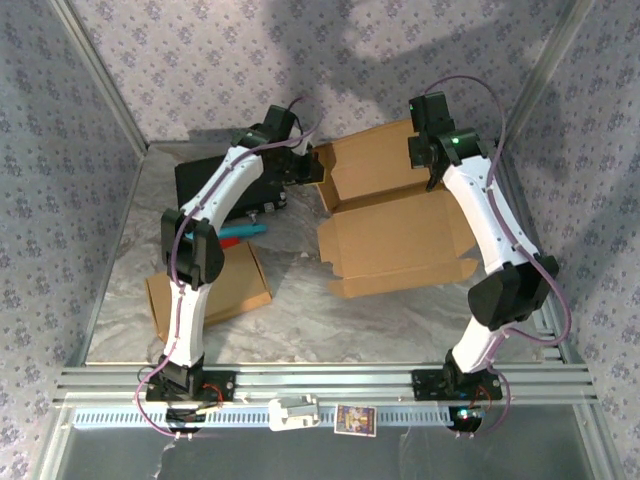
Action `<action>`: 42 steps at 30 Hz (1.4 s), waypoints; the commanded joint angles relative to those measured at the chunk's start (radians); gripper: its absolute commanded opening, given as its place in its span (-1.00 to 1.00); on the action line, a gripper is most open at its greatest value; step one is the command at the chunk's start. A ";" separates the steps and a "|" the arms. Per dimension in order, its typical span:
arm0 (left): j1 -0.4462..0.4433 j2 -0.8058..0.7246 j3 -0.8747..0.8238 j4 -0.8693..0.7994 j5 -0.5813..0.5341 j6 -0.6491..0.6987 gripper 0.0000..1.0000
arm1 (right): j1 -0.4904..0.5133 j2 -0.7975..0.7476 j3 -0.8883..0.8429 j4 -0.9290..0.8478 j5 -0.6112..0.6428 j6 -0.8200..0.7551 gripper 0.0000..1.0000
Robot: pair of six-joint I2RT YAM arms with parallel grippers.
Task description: Fold the paper box
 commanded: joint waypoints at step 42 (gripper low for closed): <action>-0.074 0.005 -0.115 0.097 -0.311 -0.146 -0.89 | 0.007 0.063 -0.189 -0.011 0.018 0.221 -1.00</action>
